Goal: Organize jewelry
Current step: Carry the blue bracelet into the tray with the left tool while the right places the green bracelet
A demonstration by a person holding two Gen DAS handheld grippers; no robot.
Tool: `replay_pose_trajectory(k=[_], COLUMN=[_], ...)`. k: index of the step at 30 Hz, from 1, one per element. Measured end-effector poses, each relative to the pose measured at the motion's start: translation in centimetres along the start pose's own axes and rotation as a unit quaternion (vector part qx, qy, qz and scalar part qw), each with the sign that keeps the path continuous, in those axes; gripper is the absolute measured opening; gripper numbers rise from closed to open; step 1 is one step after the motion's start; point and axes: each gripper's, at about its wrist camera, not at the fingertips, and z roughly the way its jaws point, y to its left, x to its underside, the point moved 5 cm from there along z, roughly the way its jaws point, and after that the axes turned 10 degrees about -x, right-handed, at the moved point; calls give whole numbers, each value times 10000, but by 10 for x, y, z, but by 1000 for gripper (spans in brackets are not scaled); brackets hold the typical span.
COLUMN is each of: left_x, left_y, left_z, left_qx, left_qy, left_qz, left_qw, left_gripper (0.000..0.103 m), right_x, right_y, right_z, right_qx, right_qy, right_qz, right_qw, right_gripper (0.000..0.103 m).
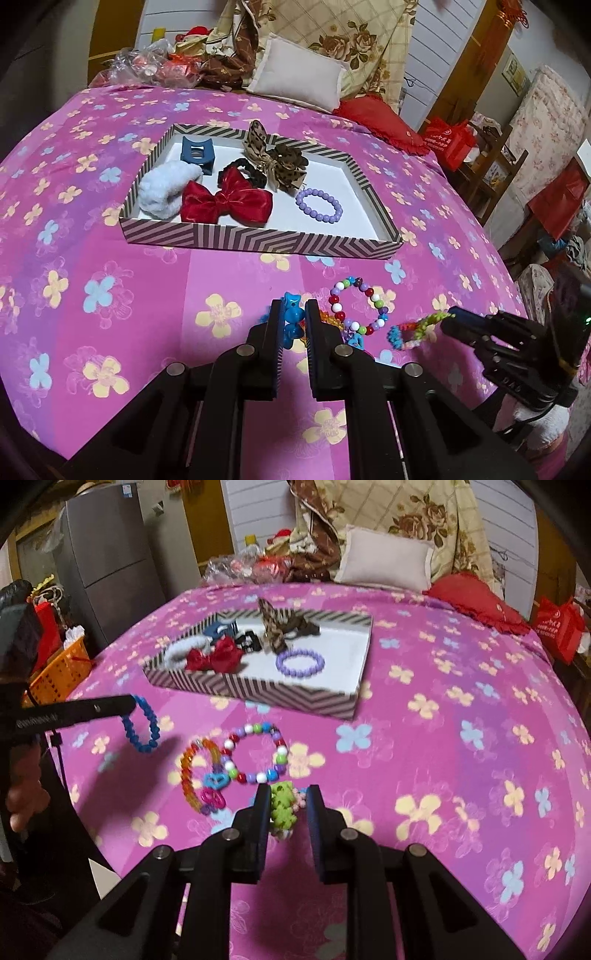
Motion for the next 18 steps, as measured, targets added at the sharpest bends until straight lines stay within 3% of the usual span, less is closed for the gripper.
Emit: replay_pose_trajectory(k=[18], left_x=[-7], left_y=[-1], left_z=[-3], left_qx=[-311], left_qy=[-141], left_qz=[168], left_qw=[9993], left_gripper=[8], right_x=[-44], right_y=[0], right_z=[-19], right_qx=[103], right_qy=[-326], right_qz=[-228], right_qw=[9992], right_gripper=[19])
